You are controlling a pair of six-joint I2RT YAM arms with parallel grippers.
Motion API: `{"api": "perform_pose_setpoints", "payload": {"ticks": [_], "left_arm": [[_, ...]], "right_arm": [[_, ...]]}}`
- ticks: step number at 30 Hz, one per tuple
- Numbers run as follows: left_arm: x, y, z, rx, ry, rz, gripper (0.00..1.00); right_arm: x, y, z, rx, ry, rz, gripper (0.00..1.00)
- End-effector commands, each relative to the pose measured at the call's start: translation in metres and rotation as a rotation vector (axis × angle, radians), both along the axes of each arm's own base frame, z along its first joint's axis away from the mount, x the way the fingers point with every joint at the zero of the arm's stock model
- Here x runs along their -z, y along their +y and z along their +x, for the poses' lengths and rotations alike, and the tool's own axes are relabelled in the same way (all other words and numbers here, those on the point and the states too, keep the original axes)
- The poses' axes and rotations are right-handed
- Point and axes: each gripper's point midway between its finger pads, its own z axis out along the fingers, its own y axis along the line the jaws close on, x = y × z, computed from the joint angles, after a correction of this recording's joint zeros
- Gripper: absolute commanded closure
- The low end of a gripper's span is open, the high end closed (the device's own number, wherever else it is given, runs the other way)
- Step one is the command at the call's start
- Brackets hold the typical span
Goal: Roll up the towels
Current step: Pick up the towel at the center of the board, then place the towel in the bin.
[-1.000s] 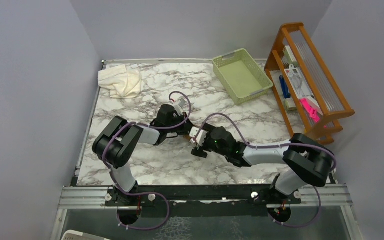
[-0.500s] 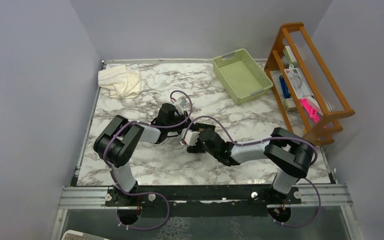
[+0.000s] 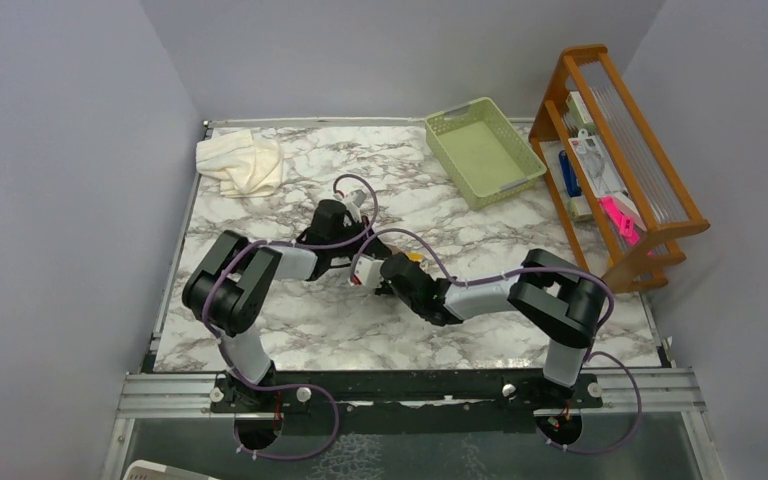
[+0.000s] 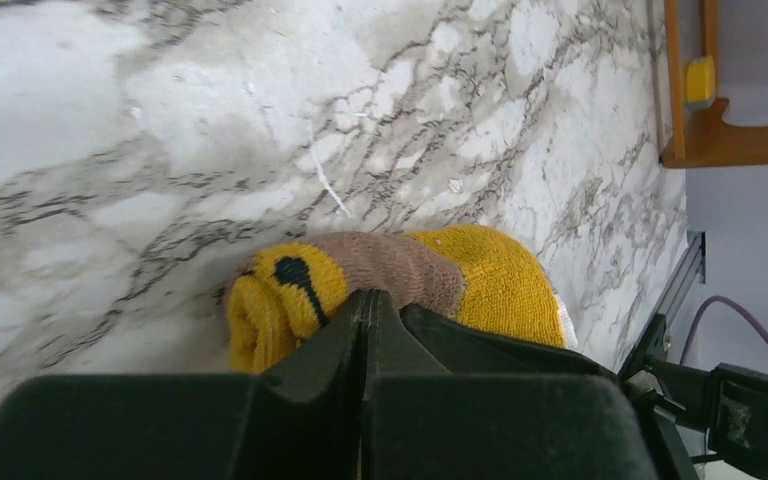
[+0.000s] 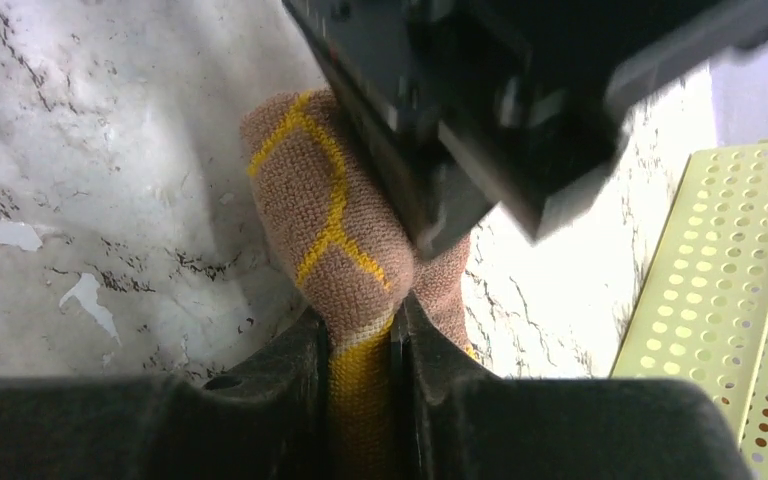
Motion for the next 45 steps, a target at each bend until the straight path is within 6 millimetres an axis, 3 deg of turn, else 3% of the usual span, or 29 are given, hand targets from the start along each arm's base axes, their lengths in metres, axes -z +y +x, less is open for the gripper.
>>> {"api": "perform_pose_setpoints", "payload": {"ticks": [1, 7, 12, 17, 20, 24, 26, 30, 35, 41, 45], "left_arm": [[0.005, 0.054, 0.014, -0.166, 0.098, 0.082, 1.00], [-0.069, 0.109, 0.049, -0.387, 0.007, -0.012, 0.89], [-0.122, 0.118, 0.055, -0.438, -0.078, -0.071, 0.72], [-0.136, 0.130, 0.052, -0.451, -0.105, 0.000, 0.67], [-0.140, 0.139, 0.047, -0.468, -0.114, 0.016, 0.63], [-0.145, 0.147, 0.043, -0.481, -0.124, 0.026, 0.59], [-0.147, 0.150, 0.042, -0.483, -0.127, 0.028, 0.59], [-0.153, 0.152, 0.041, -0.468, -0.128, 0.026, 0.59], [-0.159, 0.153, 0.036, -0.456, -0.139, 0.030, 0.59], [-0.158, 0.152, 0.032, -0.438, -0.134, 0.029, 0.59], [-0.158, 0.152, 0.031, -0.433, -0.132, 0.032, 0.59]], "right_arm": [[0.032, -0.032, -0.020, 0.065, 0.144, -0.094, 0.99], [-0.003, -0.029, -0.026, 0.140, 0.168, 0.127, 0.99], [-0.054, -0.032, -0.005, 0.280, 0.207, 0.420, 0.99], [-0.129, -0.047, 0.033, 0.387, 0.284, 0.833, 0.99], [-0.172, -0.070, 0.060, 0.461, 0.287, 1.091, 0.99], [-0.199, -0.115, 0.108, 0.656, 0.280, 1.334, 0.99], [-0.195, -0.146, 0.139, 0.792, 0.328, 1.459, 0.99], [-0.180, -0.175, 0.188, 0.950, 0.509, 1.718, 0.99], [-0.164, -0.195, 0.246, 1.253, 0.484, 1.823, 0.99], [-0.153, -0.202, 0.301, 1.435, 0.438, 1.945, 0.99], [-0.115, -0.214, 0.318, 1.630, 0.395, 2.019, 0.99]]}}
